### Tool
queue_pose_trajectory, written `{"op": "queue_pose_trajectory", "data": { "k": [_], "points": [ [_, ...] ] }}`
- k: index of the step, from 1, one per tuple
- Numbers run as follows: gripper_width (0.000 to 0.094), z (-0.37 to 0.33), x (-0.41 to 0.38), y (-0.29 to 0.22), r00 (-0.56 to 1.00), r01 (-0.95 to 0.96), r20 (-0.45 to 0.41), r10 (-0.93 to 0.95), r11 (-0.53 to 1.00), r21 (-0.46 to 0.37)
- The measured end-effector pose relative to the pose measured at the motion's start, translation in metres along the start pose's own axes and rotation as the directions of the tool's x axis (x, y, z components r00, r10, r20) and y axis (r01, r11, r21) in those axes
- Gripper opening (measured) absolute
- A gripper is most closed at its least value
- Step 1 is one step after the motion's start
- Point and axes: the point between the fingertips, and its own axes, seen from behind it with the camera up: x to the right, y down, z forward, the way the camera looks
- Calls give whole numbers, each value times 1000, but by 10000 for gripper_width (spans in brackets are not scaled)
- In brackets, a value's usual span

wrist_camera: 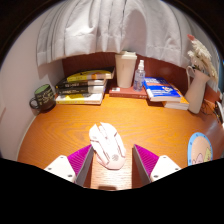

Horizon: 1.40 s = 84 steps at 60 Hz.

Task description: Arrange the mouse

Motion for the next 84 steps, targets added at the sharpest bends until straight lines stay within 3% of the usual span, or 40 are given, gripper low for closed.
{"op": "queue_pose_trajectory", "data": {
  "k": [13, 21, 30, 39, 44, 46, 53, 66, 77, 84],
  "points": [
    [760, 24, 6, -19, 998, -56, -40, 55, 998, -12],
    [541, 29, 13, -24, 993, -93, -71, 91, 995, -27],
    [483, 29, 14, -25, 989, -137, -65, 133, 989, -55],
    [362, 31, 15, -29, 983, -180, -42, 177, 979, -94],
    [389, 29, 12, -42, 983, -180, 2, 181, 978, -101],
    [359, 24, 13, -54, 985, -169, 15, 171, 982, -89],
    [392, -19, 30, -116, 996, -66, 57, 65, 998, 13],
    [390, -142, 126, -214, 999, 43, 15, -48, 972, 232],
    [387, -191, 241, -208, 998, 46, -47, -34, 959, 280],
    [386, -170, 302, -149, 997, 6, -74, 7, 983, 184]
  ]
}}
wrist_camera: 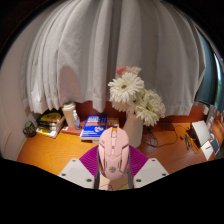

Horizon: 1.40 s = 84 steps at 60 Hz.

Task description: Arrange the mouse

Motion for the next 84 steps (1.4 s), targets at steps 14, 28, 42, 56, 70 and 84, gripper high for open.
{"op": "queue_pose_trajectory", "data": {
  "k": [14, 28, 42, 56, 70, 84],
  "points": [
    [385, 40, 25, 141, 999, -28, 19, 33, 970, -243],
    [384, 64, 6, 217, 996, -32, 69, 59, 938, -344],
    [517, 67, 5, 223, 997, -17, 67, 40, 949, -314],
    [832, 59, 14, 225, 1000, -22, 9, 27, 938, -346],
    [866, -9, 3, 193, 999, -51, -22, 47, 958, -282],
    [864, -109, -54, 172, 999, -49, -13, 48, 976, -214]
  ]
}}
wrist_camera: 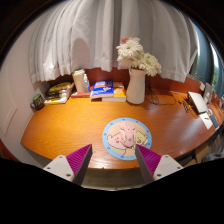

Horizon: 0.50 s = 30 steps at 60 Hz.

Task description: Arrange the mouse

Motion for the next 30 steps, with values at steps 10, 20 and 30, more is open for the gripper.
{"op": "queue_pose_trajectory", "data": {
  "k": [10, 20, 30],
  "points": [
    [862, -59, -53, -7, 999, -8, 38, 5, 997, 71],
    [864, -104, -94, -15, 997, 13, 74, -22, 992, 126],
    [862, -134, -128, -26, 994, 22, 105, -41, 984, 175]
  ]
}}
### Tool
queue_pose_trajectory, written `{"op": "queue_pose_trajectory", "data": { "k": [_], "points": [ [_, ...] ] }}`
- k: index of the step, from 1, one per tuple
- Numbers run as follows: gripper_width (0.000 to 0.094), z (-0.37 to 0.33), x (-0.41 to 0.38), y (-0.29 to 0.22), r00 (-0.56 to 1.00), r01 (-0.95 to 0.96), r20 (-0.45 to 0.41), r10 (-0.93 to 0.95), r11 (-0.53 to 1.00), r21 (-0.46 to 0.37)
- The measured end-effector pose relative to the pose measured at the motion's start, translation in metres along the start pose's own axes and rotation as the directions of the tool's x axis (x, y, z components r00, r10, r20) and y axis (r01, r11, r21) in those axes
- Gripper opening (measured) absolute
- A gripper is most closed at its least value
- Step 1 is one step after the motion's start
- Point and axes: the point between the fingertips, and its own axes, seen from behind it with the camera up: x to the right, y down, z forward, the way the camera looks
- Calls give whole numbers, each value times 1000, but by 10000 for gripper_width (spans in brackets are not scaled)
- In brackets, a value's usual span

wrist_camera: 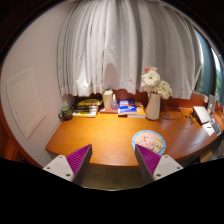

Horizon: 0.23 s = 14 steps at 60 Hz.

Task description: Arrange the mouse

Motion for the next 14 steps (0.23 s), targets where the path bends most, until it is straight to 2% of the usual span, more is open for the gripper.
{"op": "queue_pose_trajectory", "data": {
  "k": [14],
  "points": [
    [860, -16, -14, -9, 1000, 17, 3, -17, 999, 33]
  ]
}}
